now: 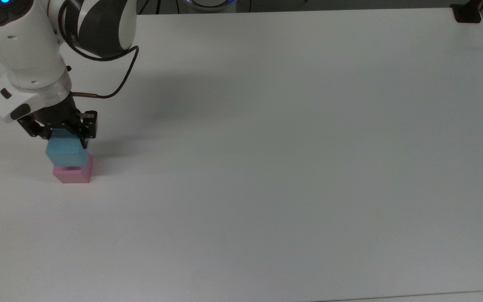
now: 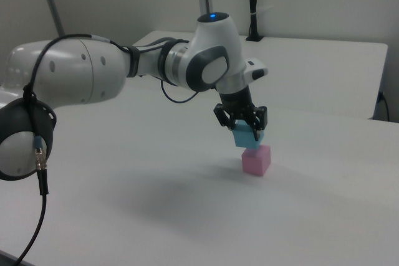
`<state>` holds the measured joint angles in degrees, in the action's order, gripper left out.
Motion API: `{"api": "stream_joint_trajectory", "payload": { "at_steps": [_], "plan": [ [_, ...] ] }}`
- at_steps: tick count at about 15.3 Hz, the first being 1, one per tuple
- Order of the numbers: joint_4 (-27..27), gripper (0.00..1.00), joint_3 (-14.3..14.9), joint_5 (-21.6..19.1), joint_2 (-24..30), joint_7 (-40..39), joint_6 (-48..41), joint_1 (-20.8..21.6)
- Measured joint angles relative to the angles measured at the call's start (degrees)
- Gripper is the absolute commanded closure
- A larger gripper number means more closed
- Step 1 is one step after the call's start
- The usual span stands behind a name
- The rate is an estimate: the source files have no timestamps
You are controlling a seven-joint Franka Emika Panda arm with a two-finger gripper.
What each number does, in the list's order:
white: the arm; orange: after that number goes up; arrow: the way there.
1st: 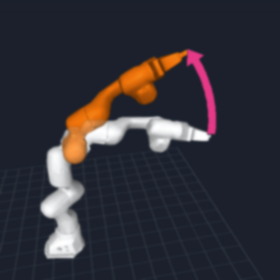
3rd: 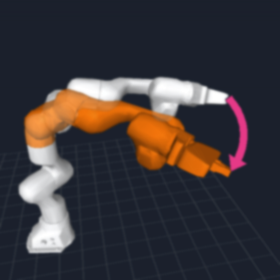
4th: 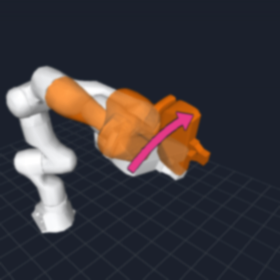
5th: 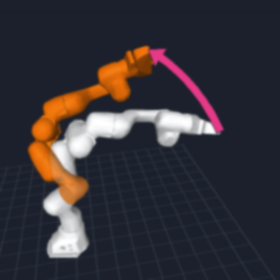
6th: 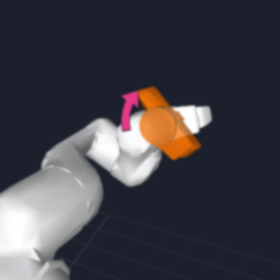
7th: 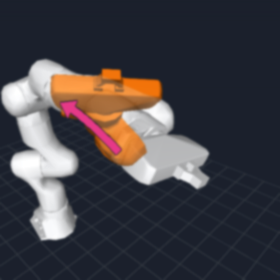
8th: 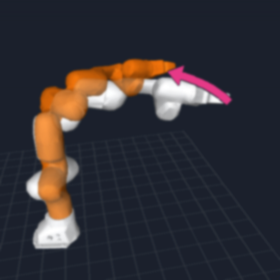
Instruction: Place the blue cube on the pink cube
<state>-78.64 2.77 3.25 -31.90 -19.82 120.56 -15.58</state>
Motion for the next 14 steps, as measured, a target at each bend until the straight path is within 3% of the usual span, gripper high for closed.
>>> {"api": "stream_joint_trajectory", "payload": {
  "at_steps": [2, 4, 10, 14],
  "plan": [
    [0.00, 0.18, 0.01, 0.02, -1.19, -0.09, 1.84, -0.67],
    [0.01, 0.00, 0.11, 0.07, -2.14, -0.40, 2.51, -0.92],
    [0.29, 0.00, 0.11, 1.83, -1.83, -0.88, 2.28, -0.89],
    [1.62, 0.00, 0.10, 1.83, 2.23, -0.32, -2.58, -0.57]
  ]
}}
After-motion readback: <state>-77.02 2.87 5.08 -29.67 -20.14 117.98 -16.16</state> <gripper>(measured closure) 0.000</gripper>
